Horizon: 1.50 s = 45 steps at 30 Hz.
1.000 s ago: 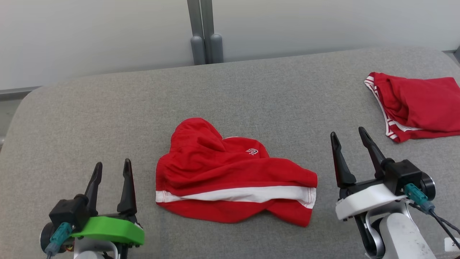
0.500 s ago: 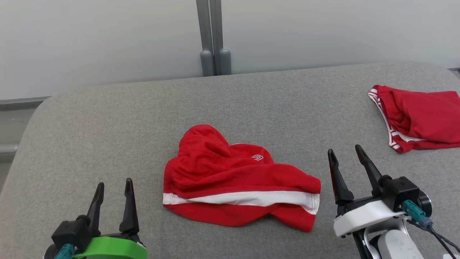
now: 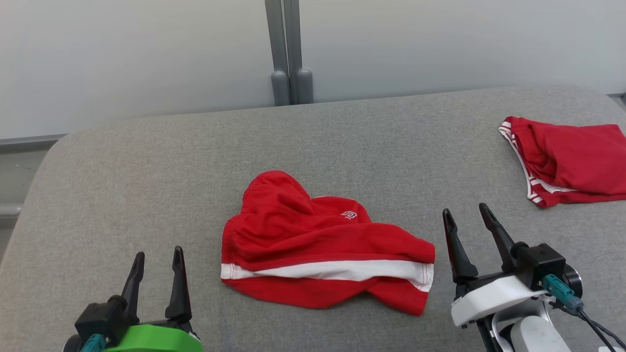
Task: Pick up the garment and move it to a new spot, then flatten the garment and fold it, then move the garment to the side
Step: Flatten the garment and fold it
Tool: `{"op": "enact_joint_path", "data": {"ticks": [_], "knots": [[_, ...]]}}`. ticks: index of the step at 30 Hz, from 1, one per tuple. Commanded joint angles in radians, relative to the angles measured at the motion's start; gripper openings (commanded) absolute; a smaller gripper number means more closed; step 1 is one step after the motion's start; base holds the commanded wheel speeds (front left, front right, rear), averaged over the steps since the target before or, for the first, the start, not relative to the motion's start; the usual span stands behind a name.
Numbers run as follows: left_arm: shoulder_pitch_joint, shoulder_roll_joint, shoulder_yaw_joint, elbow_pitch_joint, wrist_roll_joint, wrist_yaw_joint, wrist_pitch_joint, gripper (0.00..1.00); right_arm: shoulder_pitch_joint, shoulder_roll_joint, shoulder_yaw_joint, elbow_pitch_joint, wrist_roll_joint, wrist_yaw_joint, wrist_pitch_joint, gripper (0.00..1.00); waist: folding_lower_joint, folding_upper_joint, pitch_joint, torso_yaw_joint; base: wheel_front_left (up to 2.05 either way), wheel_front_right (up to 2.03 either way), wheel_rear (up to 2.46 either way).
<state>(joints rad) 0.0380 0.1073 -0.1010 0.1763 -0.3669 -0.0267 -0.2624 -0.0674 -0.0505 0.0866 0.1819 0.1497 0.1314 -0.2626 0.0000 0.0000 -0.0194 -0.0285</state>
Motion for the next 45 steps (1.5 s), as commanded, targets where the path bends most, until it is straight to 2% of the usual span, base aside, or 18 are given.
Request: {"op": "enact_joint_path", "data": {"ticks": [1, 5, 9, 14, 21, 26, 31, 32, 33, 35, 36, 38, 45], "knots": [[0.007, -0.003, 0.006, 0.003, 0.008, -0.007, -0.003, 1.0, 0.003, 0.0, 0.001, 0.01, 0.001, -0.001, -0.003, 1.0, 0.0, 0.0, 0.001, 0.001, 0.0, 0.0, 0.0], [0.009, -0.01, 0.006, 0.009, 0.017, -0.014, -0.003, 1.0, 0.02, 0.0, -0.005, 0.076, -0.013, -0.001, 0.004, 1.0, 0.0, 0.0, 0.006, 0.009, 0.0, 0.0, 0.0], [0.013, -0.017, 0.008, 0.017, 0.024, -0.018, -0.003, 1.0, 0.044, -0.009, -0.002, 0.156, -0.021, -0.001, 0.062, 1.0, 0.0, 0.0, 0.02, 0.023, 0.0, 0.0, 0.0], [-0.003, -0.023, 0.012, 0.02, 0.031, -0.024, -0.003, 1.0, 0.039, -0.021, 0.007, 0.195, -0.004, -0.001, 0.097, 1.0, 0.0, 0.0, 0.051, 0.034, 0.0, 0.0, 0.0], [-0.035, -0.033, 0.009, 0.03, 0.039, -0.032, -0.003, 1.0, -0.025, -0.017, 0.039, 0.277, 0.029, -0.001, 0.088, 1.0, 0.0, 0.0, 0.09, 0.063, 0.0, 0.0, 0.0], [-0.046, -0.038, 0.015, 0.036, 0.04, -0.036, -0.003, 1.0, -0.069, -0.012, 0.023, 0.363, 0.018, -0.001, 0.081, 1.0, 0.0, 0.0, 0.104, 0.078, 0.0, 0.0, 0.0], [-0.052, -0.042, 0.02, 0.039, 0.045, -0.038, -0.003, 1.0, -0.104, -0.009, 0.064, 0.428, 0.053, -0.001, 0.078, 1.0, 0.0, 0.0, 0.11, 0.086, 0.0, 0.0, 0.0], [-0.052, -0.042, 0.022, 0.039, 0.046, -0.039, -0.003, 1.0, -0.108, -0.009, 0.069, 0.434, 0.061, -0.001, 0.077, 0.96, 0.0, 0.0, 0.111, 0.085, 0.0, 0.0, 0.0], [-0.052, -0.043, 0.024, 0.04, 0.047, -0.039, -0.003, 1.0, -0.112, -0.008, 0.076, 0.442, 0.067, -0.001, 0.075, 0.62, 0.0, 0.0, 0.111, 0.085, 0.0, 0.0, 0.0], [-0.051, -0.044, 0.028, 0.04, 0.049, -0.04, -0.003, 1.0, -0.117, -0.006, 0.088, 0.453, 0.077, -0.001, 0.076, 0.33, 0.0, 0.0, 0.111, 0.082, 0.0, 0.0, 0.0], [-0.051, -0.044, 0.03, 0.04, 0.05, -0.041, -0.003, 1.0, -0.119, -0.006, 0.092, 0.457, 0.082, -0.001, 0.08, 0.27, 0.0, 0.0, 0.112, 0.08, 0.0, 0.0, 0.0], [-0.053, -0.045, 0.033, 0.039, 0.052, -0.042, -0.003, 1.0, -0.124, -0.005, 0.101, 0.465, 0.094, -0.001, 0.086, 0.0, 0.0, 0.0, 0.113, 0.075, 0.0, 0.0, 0.0], [-0.057, -0.047, 0.037, 0.041, 0.058, -0.044, -0.003, 1.0, -0.131, -0.005, 0.119, 0.462, 0.125, -0.001, 0.085, 0.0, 0.0, 0.0, 0.117, 0.059, 0.0, 0.0, 0.0]]}}
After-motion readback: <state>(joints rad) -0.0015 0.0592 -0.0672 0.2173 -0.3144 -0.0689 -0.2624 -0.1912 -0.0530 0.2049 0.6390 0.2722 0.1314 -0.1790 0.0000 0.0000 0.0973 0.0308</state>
